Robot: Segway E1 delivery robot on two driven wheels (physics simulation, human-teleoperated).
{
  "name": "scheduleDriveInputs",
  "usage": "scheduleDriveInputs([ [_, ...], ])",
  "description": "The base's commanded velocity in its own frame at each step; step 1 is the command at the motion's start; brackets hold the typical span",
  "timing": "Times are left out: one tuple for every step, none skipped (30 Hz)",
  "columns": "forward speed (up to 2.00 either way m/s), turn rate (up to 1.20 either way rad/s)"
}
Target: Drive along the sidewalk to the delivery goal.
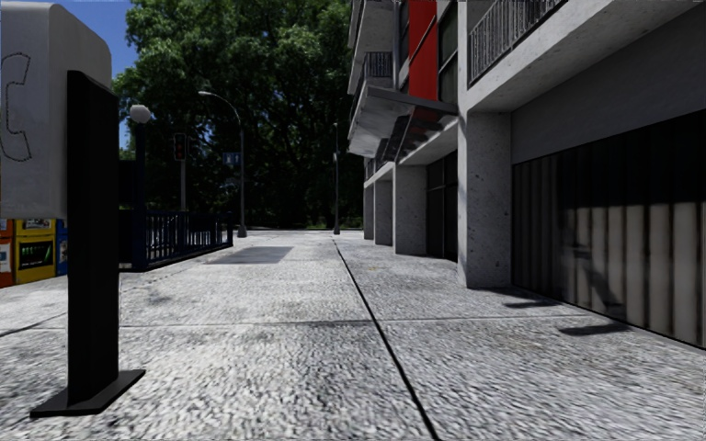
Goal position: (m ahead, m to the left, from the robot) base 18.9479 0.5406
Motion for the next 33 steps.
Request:
scheduleDriveInputs([
  [2.0, 0.06],
  [2.0, 0.06],
  [2.0, 0.06],
  [2.0, 0.06],
  [2.0, 0.06],
  [2.0, 0.0],
  [2.0, 0.0],
  [2.0, 0.0],
  [2.0, 0.0],
  [2.0, 0.0],
  [2.0, 0.0],
  [2.0, 0.0],
  [2.0, 0.0],
  [2.0, 0.0],
  [2.0, 0.0],
  [2.0, 0.0],
  [2.0, 0.0],
  [2.0, 0.0],
  [2.0, 0.0],
  [2.0, 0.0],
  [2.0, 0.0],
  [2.0, 0.0],
  [2.0, 0.0],
  [2.0, 0.0],
  [2.0, 0.0],
  [2.0, 0.0],
  [2.0, 0.0],
  [2.0, 0.0],
  [2.0, 0.0],
  [2.0, 0.0],
  [2.0, 0.0],
  [2.0, 0.0],
  [2.0, 0.0],
])
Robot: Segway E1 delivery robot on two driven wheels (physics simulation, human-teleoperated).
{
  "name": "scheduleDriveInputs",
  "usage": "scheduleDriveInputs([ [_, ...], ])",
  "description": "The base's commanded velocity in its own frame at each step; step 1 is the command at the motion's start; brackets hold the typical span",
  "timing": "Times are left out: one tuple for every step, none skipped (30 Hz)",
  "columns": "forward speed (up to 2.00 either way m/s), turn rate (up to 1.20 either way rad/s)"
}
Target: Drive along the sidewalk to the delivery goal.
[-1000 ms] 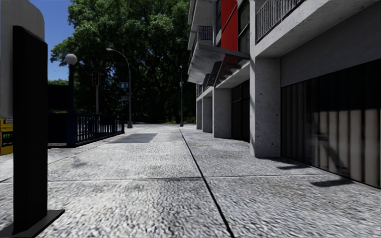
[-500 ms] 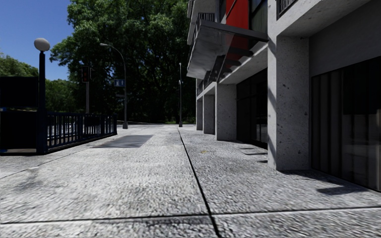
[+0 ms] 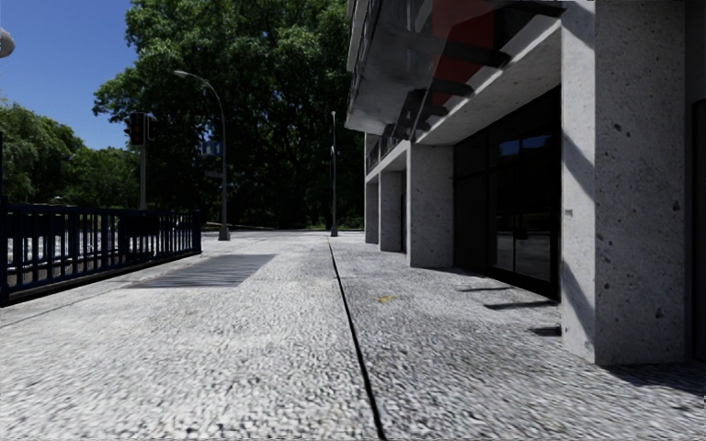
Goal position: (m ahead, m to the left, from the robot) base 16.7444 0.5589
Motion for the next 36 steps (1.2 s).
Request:
scheduleDriveInputs([
  [2.0, 0.0],
  [2.0, 0.0],
  [2.0, 0.0],
  [2.0, 0.0],
  [2.0, 0.0],
  [2.0, 0.0],
  [2.0, 0.0],
  [2.0, 0.0],
  [2.0, 0.0],
  [2.0, 0.0],
  [2.0, 0.08],
  [2.0, 0.08],
  [2.0, 0.17],
  [2.0, 0.19],
  [2.0, 0.2],
  [2.0, 0.2],
  [2.0, 0.21],
  [2.0, 0.21],
  [2.0, 0.21],
  [2.0, 0.21],
  [2.0, 0.21],
  [2.0, 0.21],
  [2.0, 0.21],
  [2.0, 0.21],
  [2.0, 0.21],
  [2.0, 0.21],
  [2.0, 0.21],
  [2.0, 0.21],
  [2.0, 0.18],
  [2.0, 0.18],
  [2.0, 0.11],
  [2.0, 0.0],
  [2.0, 0.0],
  [2.0, 0.0],
  [2.0, 0.0],
  [2.0, 0.0],
])
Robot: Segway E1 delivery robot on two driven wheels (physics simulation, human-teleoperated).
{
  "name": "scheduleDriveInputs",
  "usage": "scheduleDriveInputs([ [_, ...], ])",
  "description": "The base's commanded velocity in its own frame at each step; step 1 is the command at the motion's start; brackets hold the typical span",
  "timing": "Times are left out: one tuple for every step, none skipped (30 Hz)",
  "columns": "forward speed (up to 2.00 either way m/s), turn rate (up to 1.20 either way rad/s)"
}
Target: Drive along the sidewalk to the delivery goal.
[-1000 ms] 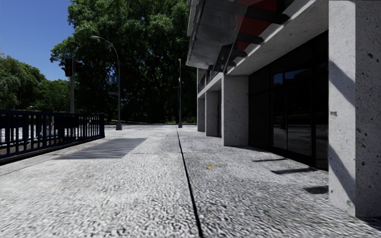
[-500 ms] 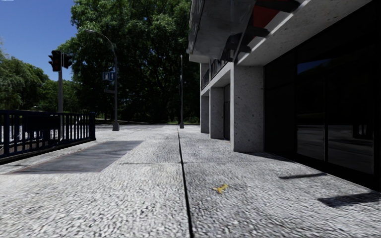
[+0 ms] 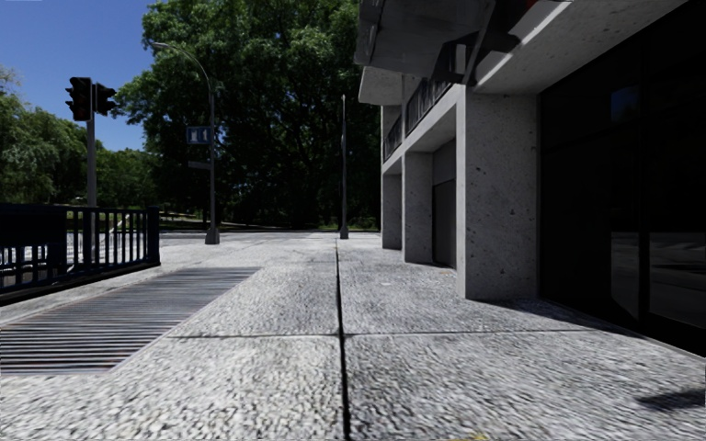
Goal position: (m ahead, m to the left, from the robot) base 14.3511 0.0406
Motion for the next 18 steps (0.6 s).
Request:
scheduleDriveInputs([
  [2.0, 0.0],
  [2.0, 0.0],
  [2.0, 0.0],
  [2.0, 0.0],
  [2.0, 0.0],
  [2.0, 0.0],
  [2.0, 0.0],
  [2.0, 0.0],
  [2.0, 0.0],
  [2.0, 0.0],
  [2.0, 0.0],
  [2.0, 0.0],
  [2.0, 0.0],
  [2.0, 0.0],
  [2.0, 0.0],
  [2.0, 0.0],
  [2.0, 0.0],
  [2.0, 0.0],
])
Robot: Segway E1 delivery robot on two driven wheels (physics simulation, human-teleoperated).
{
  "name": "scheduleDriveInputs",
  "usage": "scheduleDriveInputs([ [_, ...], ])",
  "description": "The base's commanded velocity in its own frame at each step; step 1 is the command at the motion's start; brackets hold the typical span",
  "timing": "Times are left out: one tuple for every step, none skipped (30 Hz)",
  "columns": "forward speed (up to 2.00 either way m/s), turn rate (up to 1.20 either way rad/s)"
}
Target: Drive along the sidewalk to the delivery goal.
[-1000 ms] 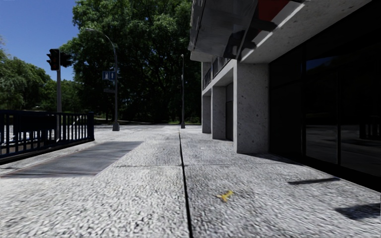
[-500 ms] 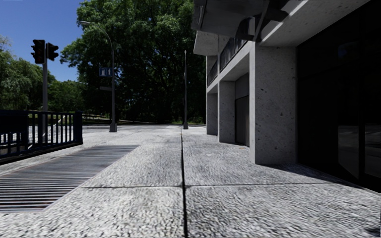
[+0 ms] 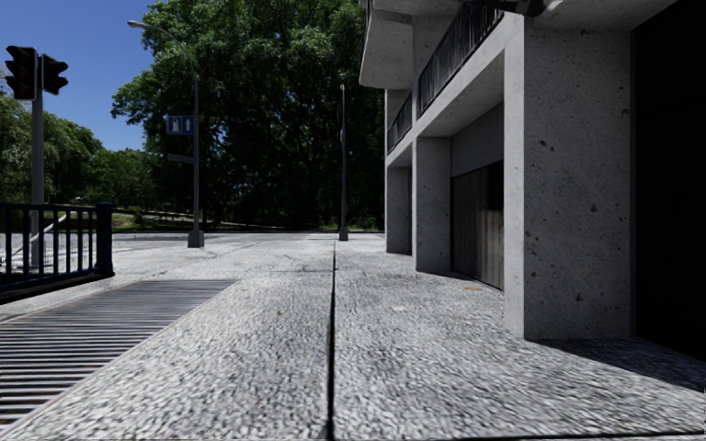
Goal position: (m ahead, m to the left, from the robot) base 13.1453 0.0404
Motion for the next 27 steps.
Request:
scheduleDriveInputs([
  [2.0, 0.0],
  [2.0, 0.0],
  [2.0, 0.0],
  [2.0, 0.0],
  [2.0, 0.0],
  [2.0, 0.0],
  [2.0, 0.0],
  [2.0, 0.0],
  [2.0, 0.0],
  [2.0, 0.0],
  [2.0, 0.0],
  [2.0, 0.0],
  [2.0, 0.0],
  [2.0, 0.0],
  [2.0, 0.0],
  [2.0, 0.0],
  [2.0, 0.0],
  [2.0, 0.04],
  [2.0, 0.04],
  [2.0, 0.08],
  [2.0, 0.09],
  [2.0, 0.1],
  [2.0, 0.1],
  [2.0, 0.12],
  [2.0, 0.13],
  [2.0, 0.13],
  [2.0, 0.13],
])
